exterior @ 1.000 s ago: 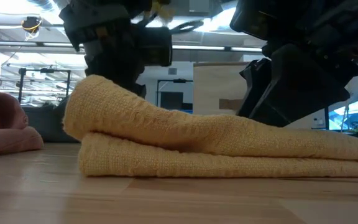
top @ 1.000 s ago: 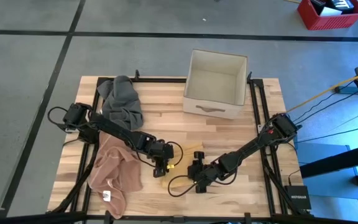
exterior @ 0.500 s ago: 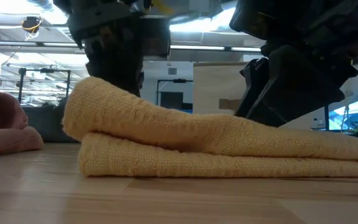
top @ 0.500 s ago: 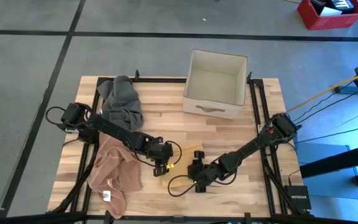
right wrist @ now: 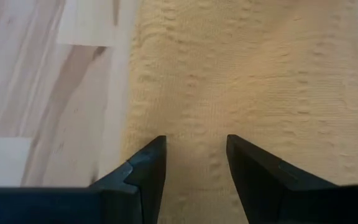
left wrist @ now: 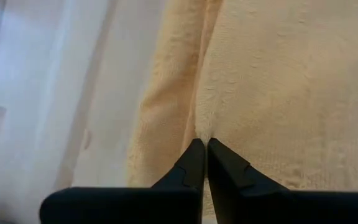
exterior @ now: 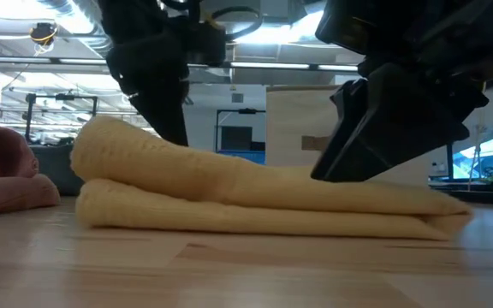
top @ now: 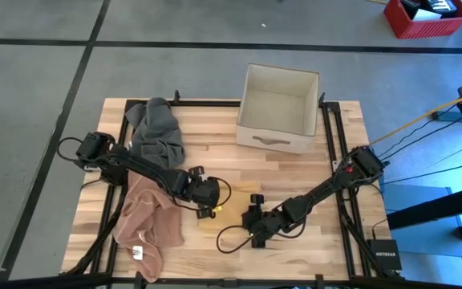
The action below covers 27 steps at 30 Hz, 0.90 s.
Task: Fold towel
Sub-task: Fold the yellow towel
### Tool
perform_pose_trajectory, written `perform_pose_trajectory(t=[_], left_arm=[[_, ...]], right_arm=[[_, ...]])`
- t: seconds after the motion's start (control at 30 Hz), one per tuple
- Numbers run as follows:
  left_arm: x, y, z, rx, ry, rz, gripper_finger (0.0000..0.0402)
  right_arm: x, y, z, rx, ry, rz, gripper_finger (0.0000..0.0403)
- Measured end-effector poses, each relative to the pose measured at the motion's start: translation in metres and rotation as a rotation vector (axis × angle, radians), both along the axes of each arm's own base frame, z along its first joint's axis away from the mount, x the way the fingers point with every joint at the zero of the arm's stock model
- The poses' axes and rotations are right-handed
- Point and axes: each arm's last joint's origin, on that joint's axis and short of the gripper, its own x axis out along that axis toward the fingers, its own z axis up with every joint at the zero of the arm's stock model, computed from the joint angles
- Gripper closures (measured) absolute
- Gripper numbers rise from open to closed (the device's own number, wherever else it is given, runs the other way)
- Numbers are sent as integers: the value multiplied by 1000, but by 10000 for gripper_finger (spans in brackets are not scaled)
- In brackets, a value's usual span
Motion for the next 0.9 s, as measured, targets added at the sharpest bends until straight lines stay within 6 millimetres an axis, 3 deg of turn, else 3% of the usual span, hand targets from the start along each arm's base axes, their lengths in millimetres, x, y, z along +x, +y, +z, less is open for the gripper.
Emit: perform_pose_trajectory(t=[0.3, 0.6, 0.9], left_arm=[[0, 9, -3, 163, 4, 47, 400], [-1, 15, -29, 231, 104, 151, 400], [-3, 12, -30, 285, 83, 206, 397]], right_arm=[[0, -1, -4, -28, 3, -12, 230], [-4, -5, -7, -115, 40, -28, 230], [2, -2, 6, -115, 23, -30, 230]])
